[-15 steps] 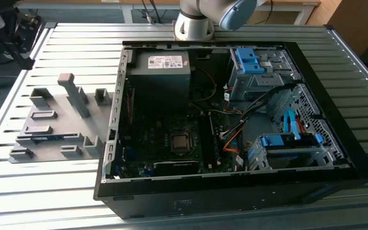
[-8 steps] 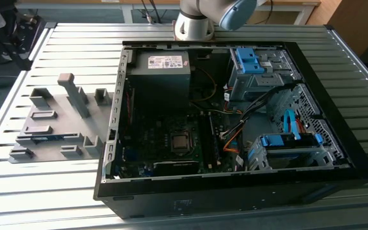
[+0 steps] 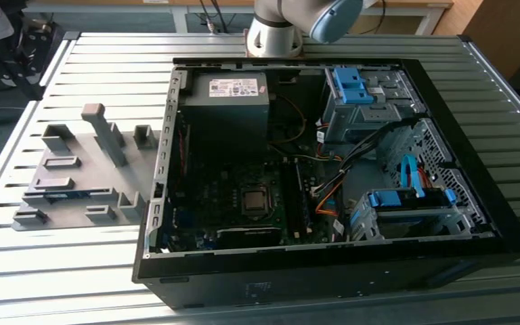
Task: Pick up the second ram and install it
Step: 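Pick up the second ram and move it above second insertion slot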
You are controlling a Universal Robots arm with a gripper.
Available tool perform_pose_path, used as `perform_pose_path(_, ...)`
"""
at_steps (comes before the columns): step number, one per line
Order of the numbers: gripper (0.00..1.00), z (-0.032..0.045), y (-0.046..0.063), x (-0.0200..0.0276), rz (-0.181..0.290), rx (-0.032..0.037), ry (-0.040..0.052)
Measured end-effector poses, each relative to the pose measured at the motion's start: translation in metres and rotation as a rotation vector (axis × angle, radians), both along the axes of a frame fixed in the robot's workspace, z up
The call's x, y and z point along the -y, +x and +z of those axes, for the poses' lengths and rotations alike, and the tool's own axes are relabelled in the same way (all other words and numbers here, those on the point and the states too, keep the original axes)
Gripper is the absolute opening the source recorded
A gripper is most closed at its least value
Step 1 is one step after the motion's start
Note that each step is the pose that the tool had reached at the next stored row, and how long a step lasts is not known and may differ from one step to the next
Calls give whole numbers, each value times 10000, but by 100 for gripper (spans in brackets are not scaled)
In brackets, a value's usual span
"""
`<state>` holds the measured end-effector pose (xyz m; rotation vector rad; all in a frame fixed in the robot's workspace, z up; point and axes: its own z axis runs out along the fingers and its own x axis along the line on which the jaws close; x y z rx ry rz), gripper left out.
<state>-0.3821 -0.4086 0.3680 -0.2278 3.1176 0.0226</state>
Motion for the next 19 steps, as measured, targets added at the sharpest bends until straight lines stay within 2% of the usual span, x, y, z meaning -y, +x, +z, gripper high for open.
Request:
perform_pose_path(4, 11, -1, -5, -1, 403, 1, -1)
perform_pose_path(19, 11, -1, -5, 0, 559, 1, -1)
